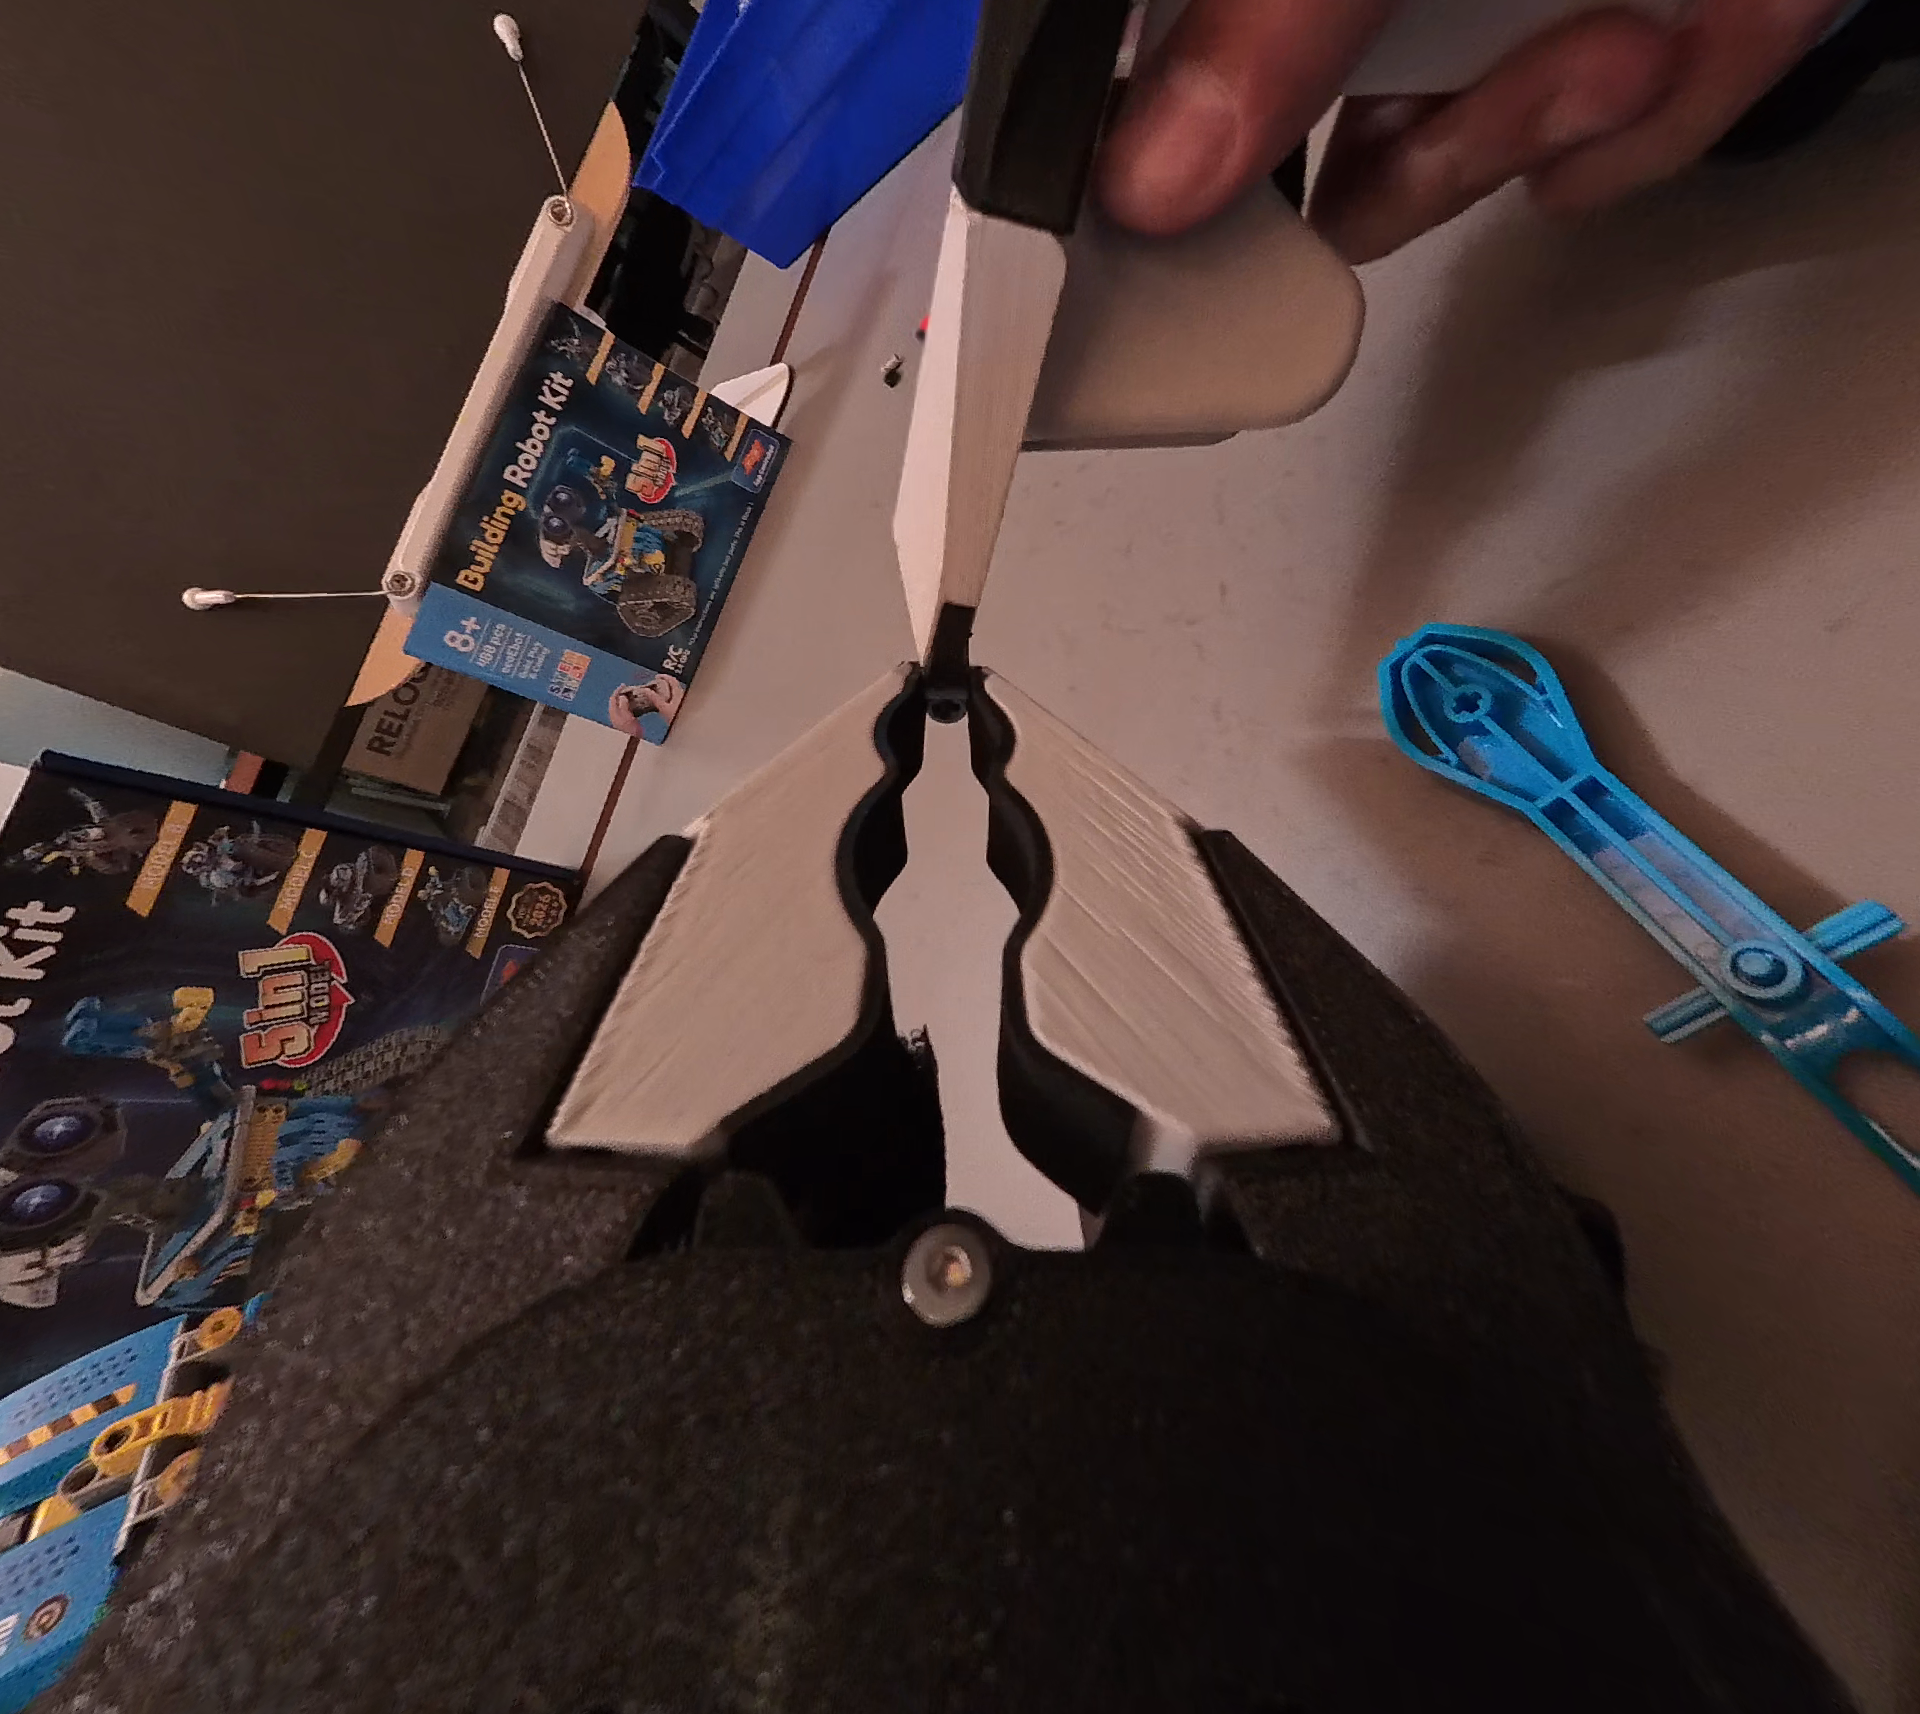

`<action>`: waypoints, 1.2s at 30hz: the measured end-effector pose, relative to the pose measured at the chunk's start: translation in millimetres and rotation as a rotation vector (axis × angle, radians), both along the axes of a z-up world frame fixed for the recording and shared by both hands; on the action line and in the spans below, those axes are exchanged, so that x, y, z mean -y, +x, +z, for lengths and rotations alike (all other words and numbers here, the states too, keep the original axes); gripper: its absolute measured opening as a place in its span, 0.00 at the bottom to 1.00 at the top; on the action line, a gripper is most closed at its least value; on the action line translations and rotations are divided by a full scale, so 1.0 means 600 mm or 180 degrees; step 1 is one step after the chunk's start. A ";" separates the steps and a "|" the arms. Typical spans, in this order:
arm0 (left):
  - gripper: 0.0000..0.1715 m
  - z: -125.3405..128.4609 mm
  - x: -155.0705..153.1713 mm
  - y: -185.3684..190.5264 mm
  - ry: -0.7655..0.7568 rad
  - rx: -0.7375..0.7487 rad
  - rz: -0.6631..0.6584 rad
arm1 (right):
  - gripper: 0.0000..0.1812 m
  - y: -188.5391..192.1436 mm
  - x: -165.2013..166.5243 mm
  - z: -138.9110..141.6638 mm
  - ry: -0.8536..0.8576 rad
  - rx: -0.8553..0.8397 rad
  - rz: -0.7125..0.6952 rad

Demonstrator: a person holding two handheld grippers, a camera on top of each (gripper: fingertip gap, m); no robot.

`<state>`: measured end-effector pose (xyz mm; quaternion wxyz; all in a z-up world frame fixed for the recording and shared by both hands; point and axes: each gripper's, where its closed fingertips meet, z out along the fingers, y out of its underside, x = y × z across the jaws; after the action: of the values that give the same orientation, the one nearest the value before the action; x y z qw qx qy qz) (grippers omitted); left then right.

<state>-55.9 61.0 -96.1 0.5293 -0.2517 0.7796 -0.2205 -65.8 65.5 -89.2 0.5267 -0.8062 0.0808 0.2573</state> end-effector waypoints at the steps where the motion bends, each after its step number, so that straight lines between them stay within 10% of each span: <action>1: 0.04 0.002 -0.001 -0.001 -0.0043 0.0018 0.0007 | 0.04 0.001 0.001 0.003 0.0032 0.0017 -0.0004; 12: 0.14 0.018 -0.097 -0.072 -0.2493 -0.0399 0.0770 | 0.03 0.354 0.234 -0.038 -0.1088 0.1698 -0.1932; 20: 0.17 -0.019 -0.060 -0.114 -0.2570 -0.1006 0.1283 | 0.04 0.380 0.271 -0.079 -0.1337 0.1677 -0.2113; 26: 0.32 -0.072 -0.034 -0.119 -0.2921 -0.1544 0.1521 | 0.08 0.388 0.272 -0.008 -0.0778 0.1596 -0.2460; 31: 0.32 -0.096 -0.025 -0.122 -0.2781 -0.1842 0.1520 | 0.08 0.243 0.146 0.037 -0.0073 0.1105 -0.1326; 36: 0.17 -0.107 -0.047 -0.129 -0.2116 -0.1957 0.1362 | 0.22 0.048 0.022 -0.034 -0.0397 0.0734 0.0521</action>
<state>-133.0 89.2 -160.3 0.1996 -0.6144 0.7180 -0.2592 -37.3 52.3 -109.9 0.4586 -0.8654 -0.0303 0.1996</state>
